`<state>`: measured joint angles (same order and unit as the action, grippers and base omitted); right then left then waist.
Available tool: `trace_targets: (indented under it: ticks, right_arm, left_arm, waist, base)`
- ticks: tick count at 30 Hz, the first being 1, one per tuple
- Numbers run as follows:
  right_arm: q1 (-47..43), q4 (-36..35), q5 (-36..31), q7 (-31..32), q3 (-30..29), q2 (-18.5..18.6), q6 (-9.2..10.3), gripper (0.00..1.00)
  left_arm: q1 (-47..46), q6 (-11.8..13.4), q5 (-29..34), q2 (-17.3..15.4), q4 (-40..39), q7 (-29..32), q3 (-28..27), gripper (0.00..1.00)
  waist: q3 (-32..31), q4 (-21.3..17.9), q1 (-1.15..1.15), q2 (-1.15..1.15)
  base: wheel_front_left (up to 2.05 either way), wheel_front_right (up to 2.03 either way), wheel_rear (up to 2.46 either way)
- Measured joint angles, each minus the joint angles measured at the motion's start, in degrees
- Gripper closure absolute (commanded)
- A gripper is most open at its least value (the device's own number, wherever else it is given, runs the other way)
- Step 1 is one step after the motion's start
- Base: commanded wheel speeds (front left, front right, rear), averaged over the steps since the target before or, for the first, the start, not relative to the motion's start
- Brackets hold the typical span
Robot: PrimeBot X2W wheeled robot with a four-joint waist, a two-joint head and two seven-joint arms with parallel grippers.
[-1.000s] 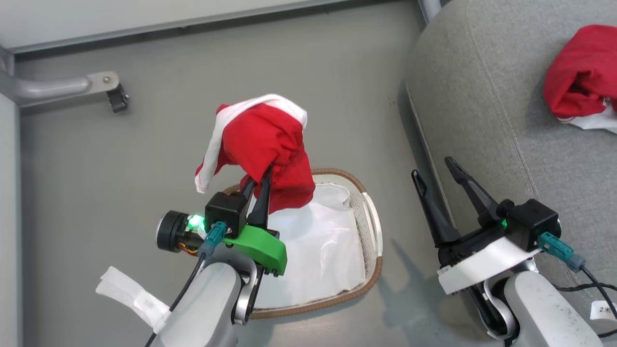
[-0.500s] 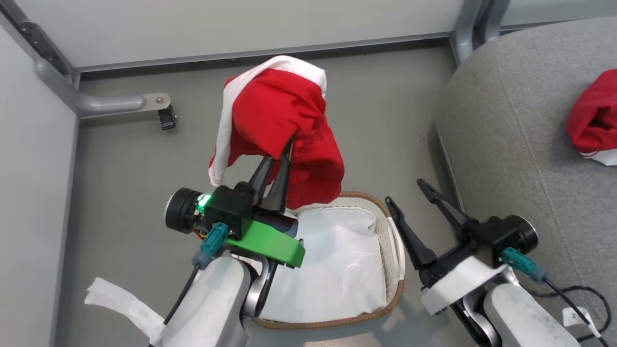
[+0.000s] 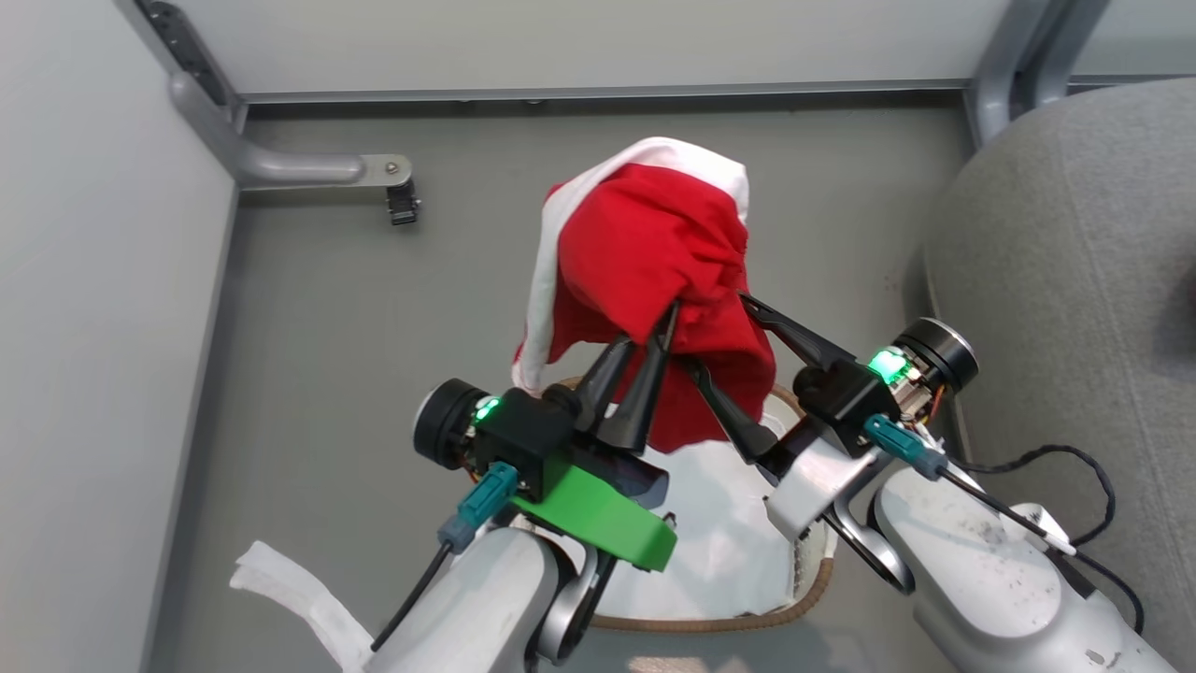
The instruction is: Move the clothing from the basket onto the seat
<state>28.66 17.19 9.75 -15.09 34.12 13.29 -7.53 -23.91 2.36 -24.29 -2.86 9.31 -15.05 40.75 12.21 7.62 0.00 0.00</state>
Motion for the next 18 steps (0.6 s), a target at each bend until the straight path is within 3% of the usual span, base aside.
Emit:
trace_targets:
  ticks: [4, 5, 6, 7, 17, 18]
  right_arm:
    - [2.2, 3.0, -0.5, 0.0, 0.2, -1.7, 0.0, 0.0]
    - [2.7, 3.5, -0.5, 0.0, 0.1, -2.1, 0.0, 0.12]
    - [2.9, 4.0, -0.4, 0.0, 0.1, -2.4, 0.0, 0.86]
    - [3.0, 4.6, -0.1, 0.0, 0.1, -2.6, 0.0, 1.0]
    - [2.6, 4.7, 2.9, 0.0, -2.9, -3.2, 0.0, 1.0]
    - [2.3, 4.4, 3.1, 0.0, -3.3, -3.2, 0.0, 1.0]
  left_arm:
    - [-0.5, 0.2, -1.4, 0.0, -0.3, 0.0, 2.3, 1.0]
    - [-0.5, 0.3, -1.8, 0.0, -0.3, 0.0, 2.9, 1.0]
    - [-0.6, 0.4, -2.2, 0.0, -0.3, 0.0, 3.3, 1.0]
    - [-0.6, 0.4, -2.6, 0.0, -0.3, 0.0, 3.6, 1.0]
    - [-0.4, 0.7, -3.6, 0.0, 0.2, -0.1, 4.2, 1.0]
    - [-0.4, 0.7, -3.7, 0.0, 0.4, -0.1, 3.9, 0.58]
  waist:
    - [0.0, 2.1, 0.0, 0.0]
    - [0.1, 2.6, 0.0, 0.0]
    - [0.1, 3.1, 0.0, 0.0]
    - [0.1, 3.5, 0.0, 0.0]
    - [0.4, 4.0, 0.0, 0.0]
    - [0.4, 3.7, 0.0, 0.0]
  base:
    - [0.0, 0.0, 0.0]
    - [0.0, 0.0, 0.0]
    - [0.0, 0.0, 0.0]
    - [0.0, 0.0, 0.0]
    - [0.0, 0.0, 0.0]
    - [0.0, 0.0, 0.0]
